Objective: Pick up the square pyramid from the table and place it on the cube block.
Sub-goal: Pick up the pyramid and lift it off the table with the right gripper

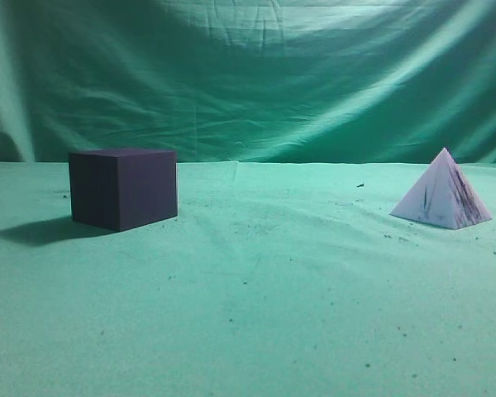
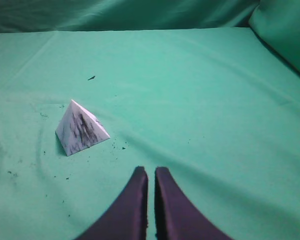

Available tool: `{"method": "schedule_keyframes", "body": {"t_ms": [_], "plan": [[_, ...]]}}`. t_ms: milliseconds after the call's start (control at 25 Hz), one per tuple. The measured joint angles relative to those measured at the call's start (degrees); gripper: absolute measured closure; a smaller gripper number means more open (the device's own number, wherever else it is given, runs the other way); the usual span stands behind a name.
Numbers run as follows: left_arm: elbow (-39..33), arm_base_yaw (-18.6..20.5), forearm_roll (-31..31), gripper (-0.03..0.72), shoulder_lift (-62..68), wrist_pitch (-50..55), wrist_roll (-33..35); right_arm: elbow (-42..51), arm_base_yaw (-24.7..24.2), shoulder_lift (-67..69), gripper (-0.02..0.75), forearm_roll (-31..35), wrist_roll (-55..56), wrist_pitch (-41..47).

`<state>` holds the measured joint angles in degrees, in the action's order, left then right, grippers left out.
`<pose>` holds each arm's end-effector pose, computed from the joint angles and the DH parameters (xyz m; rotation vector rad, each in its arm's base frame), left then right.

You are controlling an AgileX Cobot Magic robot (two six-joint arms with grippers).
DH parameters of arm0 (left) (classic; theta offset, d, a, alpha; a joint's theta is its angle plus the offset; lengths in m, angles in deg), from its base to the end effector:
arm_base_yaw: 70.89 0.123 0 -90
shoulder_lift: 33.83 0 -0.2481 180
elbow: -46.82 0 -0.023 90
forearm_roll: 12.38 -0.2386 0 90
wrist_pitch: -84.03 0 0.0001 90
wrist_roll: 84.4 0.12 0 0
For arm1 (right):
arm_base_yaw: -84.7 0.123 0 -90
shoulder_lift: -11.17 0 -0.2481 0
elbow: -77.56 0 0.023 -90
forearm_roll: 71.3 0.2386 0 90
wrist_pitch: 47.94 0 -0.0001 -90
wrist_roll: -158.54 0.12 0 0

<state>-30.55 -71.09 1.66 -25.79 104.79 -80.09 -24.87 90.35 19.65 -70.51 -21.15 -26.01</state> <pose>0.1054 -0.0107 0.1675 -0.0790 1.8446 -0.1898 0.1046 0.0110 0.1618 -0.0793 1.8838 0.0848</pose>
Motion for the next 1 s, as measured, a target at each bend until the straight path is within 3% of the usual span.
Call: {"method": "schedule_keyframes", "body": {"t_ms": [840, 1000], "plan": [[0.00, 0.00, 0.00, 0.688, 0.00, 0.00, 0.00, 0.00, 0.00, 0.00, 0.738, 0.00, 0.00, -0.11], [0.00, 0.00, 0.00, 0.688, 0.00, 0.00, 0.00, 0.24, 0.00, 0.00, 0.738, 3.72, 0.45, -8.32]]}}
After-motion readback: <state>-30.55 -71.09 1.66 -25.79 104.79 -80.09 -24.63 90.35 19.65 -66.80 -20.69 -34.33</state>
